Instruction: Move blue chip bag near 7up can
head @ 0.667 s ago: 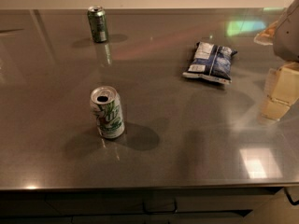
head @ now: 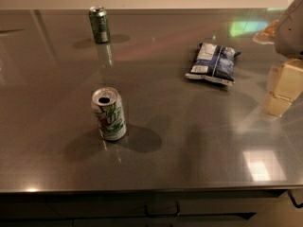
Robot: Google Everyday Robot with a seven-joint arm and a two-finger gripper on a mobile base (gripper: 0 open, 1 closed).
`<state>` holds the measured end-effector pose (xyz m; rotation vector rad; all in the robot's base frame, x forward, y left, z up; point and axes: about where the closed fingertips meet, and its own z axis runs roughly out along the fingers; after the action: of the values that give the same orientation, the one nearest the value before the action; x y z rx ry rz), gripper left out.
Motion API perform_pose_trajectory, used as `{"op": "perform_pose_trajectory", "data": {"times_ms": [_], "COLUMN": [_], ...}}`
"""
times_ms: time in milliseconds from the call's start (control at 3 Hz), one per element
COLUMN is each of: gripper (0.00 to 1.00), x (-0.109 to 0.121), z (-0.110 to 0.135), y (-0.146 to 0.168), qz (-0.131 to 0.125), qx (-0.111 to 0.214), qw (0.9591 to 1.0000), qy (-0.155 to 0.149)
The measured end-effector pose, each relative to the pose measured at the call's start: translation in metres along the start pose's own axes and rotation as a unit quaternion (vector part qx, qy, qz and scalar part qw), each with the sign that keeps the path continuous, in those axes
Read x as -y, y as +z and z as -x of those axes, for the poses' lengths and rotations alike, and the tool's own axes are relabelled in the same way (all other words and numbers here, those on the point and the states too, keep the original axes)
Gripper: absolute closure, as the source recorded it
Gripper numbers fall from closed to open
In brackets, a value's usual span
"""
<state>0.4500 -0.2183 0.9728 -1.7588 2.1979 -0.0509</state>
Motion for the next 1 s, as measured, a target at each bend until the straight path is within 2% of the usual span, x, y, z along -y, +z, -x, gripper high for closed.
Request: {"op": "perform_pose_trajectory", "data": {"times_ms": [333, 667, 1000], "gripper": [0.00, 0.00, 0.00], "x": [0.027, 0.061, 0.089], "z": [0.003, 0.009, 0.022], "y": [0.016, 0.031, 0.046], "qz": [0.003, -0.005, -0.030], "qx": [0.033, 0.066, 0.092], "qw": [0.9994, 0.9978, 0.9941], "qy": [-0.012, 0.003, 0.047]}}
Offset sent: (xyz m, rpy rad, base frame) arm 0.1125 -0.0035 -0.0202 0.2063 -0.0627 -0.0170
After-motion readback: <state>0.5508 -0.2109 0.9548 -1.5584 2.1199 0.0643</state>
